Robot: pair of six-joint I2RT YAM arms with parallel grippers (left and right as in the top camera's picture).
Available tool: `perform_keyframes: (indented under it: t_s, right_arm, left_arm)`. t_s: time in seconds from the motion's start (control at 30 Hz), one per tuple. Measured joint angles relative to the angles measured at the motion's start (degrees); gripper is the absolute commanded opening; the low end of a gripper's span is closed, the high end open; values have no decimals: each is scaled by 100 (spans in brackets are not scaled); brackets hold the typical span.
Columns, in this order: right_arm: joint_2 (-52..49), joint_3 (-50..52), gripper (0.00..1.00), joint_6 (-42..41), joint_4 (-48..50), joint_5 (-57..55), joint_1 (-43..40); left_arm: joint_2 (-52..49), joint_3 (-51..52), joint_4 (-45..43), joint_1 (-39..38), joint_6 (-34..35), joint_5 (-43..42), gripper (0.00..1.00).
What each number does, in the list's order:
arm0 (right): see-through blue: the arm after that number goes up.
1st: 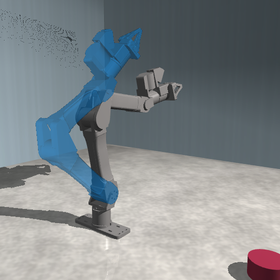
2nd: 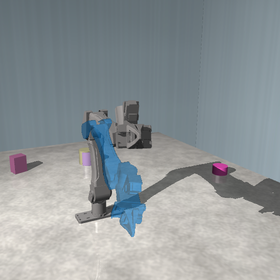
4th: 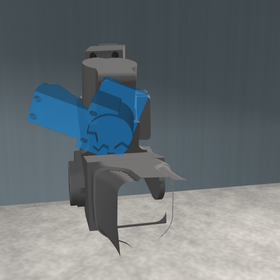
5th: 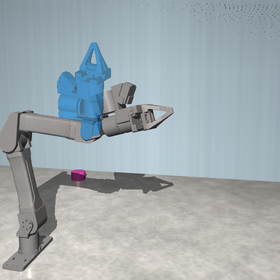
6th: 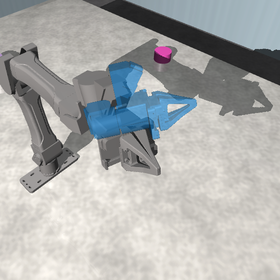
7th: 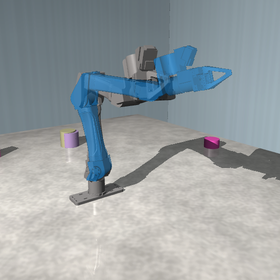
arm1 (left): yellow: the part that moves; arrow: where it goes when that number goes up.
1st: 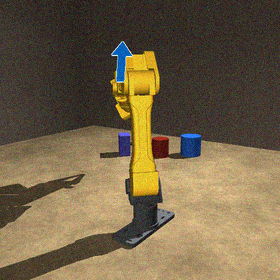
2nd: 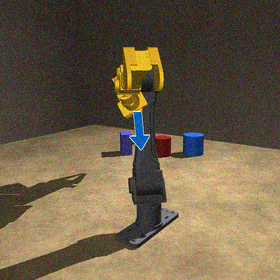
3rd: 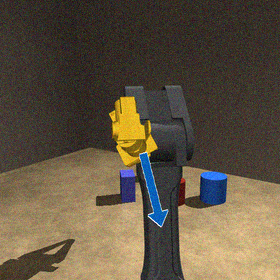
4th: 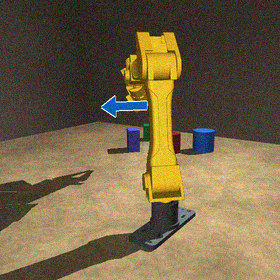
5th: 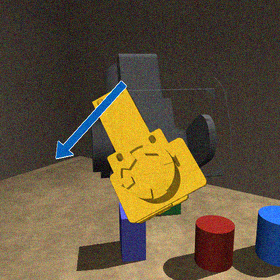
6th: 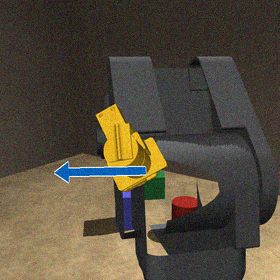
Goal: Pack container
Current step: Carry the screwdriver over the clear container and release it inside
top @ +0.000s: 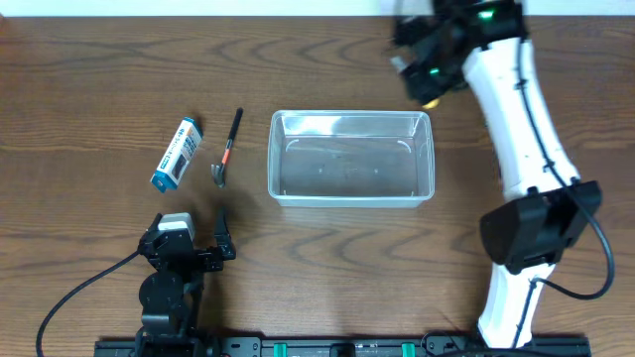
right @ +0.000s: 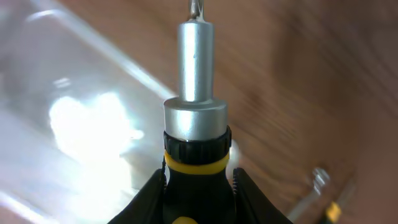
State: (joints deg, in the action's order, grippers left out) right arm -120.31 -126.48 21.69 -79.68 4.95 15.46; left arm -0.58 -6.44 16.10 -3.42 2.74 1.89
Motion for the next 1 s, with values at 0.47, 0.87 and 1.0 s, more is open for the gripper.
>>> perform_keyframes:
  t_s: [0.47, 0.87, 1.0]
  right_arm:
    - [-9, 0, 1, 1742, -144, 284, 1790]
    - [-627, 0, 1, 2312, -107, 297, 1950]
    - [-1027, 0, 1, 2352, -168, 299, 1906]
  left_arm:
    - [0, 0, 2, 0, 0, 0, 98]
    - [0, 0, 2, 0, 0, 0, 98]
    - [0, 0, 0, 0, 0, 0, 98]
